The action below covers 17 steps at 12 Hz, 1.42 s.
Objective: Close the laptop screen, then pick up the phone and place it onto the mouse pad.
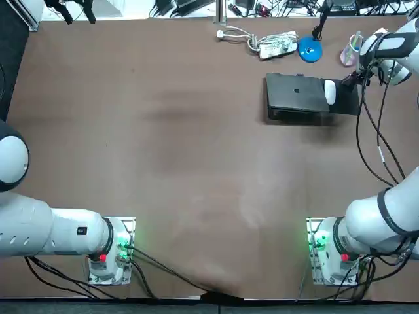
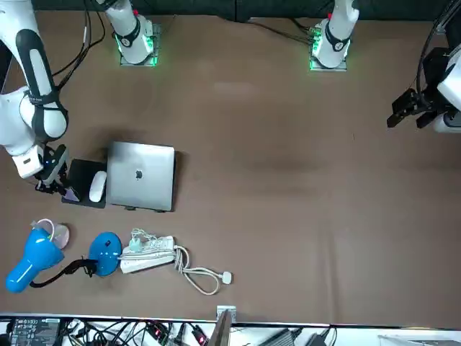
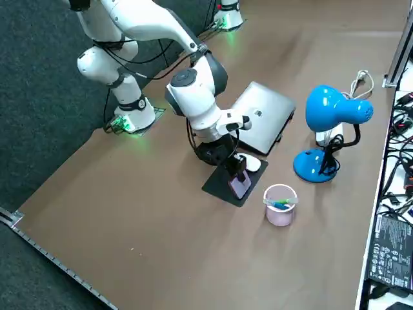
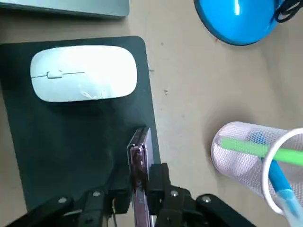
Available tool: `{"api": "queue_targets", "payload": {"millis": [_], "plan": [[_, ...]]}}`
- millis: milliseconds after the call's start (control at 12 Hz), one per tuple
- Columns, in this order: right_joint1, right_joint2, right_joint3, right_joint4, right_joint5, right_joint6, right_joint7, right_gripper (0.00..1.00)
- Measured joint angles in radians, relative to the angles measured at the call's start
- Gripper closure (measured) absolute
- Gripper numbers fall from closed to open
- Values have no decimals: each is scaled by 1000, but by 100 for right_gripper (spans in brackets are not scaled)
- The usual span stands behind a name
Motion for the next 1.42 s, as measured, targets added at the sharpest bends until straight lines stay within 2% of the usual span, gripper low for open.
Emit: {"api": "queue_targets", "payload": {"millis": [333, 1083, 1167, 1417], "plan": [[0, 3, 14, 0, 10, 21, 4, 79], [0, 15, 15, 1, 10, 29, 5, 79], [0, 15, 15, 1, 10, 23, 5, 77], [-3, 13, 15, 1, 13, -25, 3, 46]]}}
